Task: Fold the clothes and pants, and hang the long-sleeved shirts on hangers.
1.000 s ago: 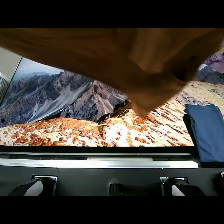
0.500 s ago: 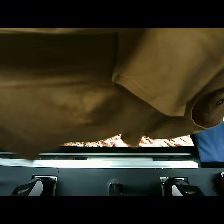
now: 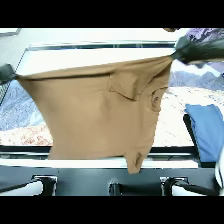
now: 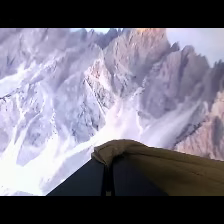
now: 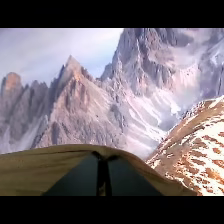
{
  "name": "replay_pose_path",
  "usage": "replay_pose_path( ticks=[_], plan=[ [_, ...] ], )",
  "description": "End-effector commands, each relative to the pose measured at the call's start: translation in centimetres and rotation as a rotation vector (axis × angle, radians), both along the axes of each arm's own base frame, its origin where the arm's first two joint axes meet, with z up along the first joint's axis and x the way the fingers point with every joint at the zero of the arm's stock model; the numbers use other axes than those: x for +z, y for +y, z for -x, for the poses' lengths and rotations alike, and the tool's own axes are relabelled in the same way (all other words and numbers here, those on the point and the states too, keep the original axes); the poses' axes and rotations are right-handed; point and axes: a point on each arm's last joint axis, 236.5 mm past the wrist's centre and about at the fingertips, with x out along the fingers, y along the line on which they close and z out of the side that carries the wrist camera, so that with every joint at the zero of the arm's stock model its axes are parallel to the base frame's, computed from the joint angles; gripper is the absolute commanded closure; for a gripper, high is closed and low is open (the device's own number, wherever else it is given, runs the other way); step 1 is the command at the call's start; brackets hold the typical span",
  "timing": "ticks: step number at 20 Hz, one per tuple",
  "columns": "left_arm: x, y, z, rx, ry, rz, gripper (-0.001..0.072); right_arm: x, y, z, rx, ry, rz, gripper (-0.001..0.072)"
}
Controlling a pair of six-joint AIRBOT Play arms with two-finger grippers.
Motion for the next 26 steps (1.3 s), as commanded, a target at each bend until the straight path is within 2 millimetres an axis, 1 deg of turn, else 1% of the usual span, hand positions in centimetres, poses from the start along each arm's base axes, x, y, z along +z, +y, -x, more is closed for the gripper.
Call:
replay_pose_path(
  ticks=[1,2,3,4,6,7,9,12,14,17,19,22,25,26],
  plan=[
    [-11.3,0.9,-7.1,0.004,0.047,0.015,0.0697,-11.8,2.1,-7.7,-0.003,0.063,0.005,0.069],
    [-12.5,0.9,-9.0,0.005,0.024,0.012,0.0696,-13.7,2.2,-9.3,-0.023,0.052,-0.002,0.069],
    [-13.2,1.0,-10.5,0.005,0.003,0.007,0.0696,-15.4,2.1,-10.7,-0.044,0.042,-0.005,0.069],
    [-13.5,0.9,-11.8,0.002,-0.018,0.001,0.0697,-16.6,1.9,-11.6,-0.061,0.036,-0.008,0.069],
    [-13.8,0.6,-12.9,-0.006,-0.027,0.001,0.0696,-18.1,1.3,-12.3,-0.076,0.037,0.002,0.069],
    [-14.0,0.4,-12.9,-0.008,-0.023,0.009,0.0697,-18.4,1.2,-12.2,-0.073,0.044,0.016,0.069],
    [-14.9,-0.1,-11.8,-0.021,0.036,0.024,0.0696,-19.0,0.9,-11.4,-0.056,0.079,0.052,0.069],
    [-16.9,-1.2,-8.8,-0.052,0.189,0.061,0.0696,-21.0,1.0,-8.9,-0.015,0.204,0.083,0.069],
    [-18.5,-2.0,-6.4,-0.074,0.306,0.09,0.0696,-21.9,0.9,-7.5,0.007,0.269,0.105,0.069],
    [-21.2,-3.0,-2.7,-0.081,0.463,0.135,0.0696,-23.1,0.5,-6.4,0.019,0.326,0.131,0.069],
    [-22.6,-3.4,-1.1,-0.083,0.521,0.152,0.0696,-24.0,0.7,-5.9,0.03,0.361,0.129,0.0689],
    [-24.1,-3.7,0.0,-0.081,0.565,0.164,0.0696,-25.7,1.5,-5.4,0.052,0.401,0.137,0.0689],
    [-24.6,-3.6,-0.3,-0.078,0.561,0.164,0.0695,-27.4,2.3,-4.8,0.079,0.437,0.164,0.0689],
    [-24.7,-3.6,-0.5,-0.076,0.554,0.162,0.0694,-27.9,2.3,-4.8,0.08,0.445,0.169,0.0689]
  ],
)
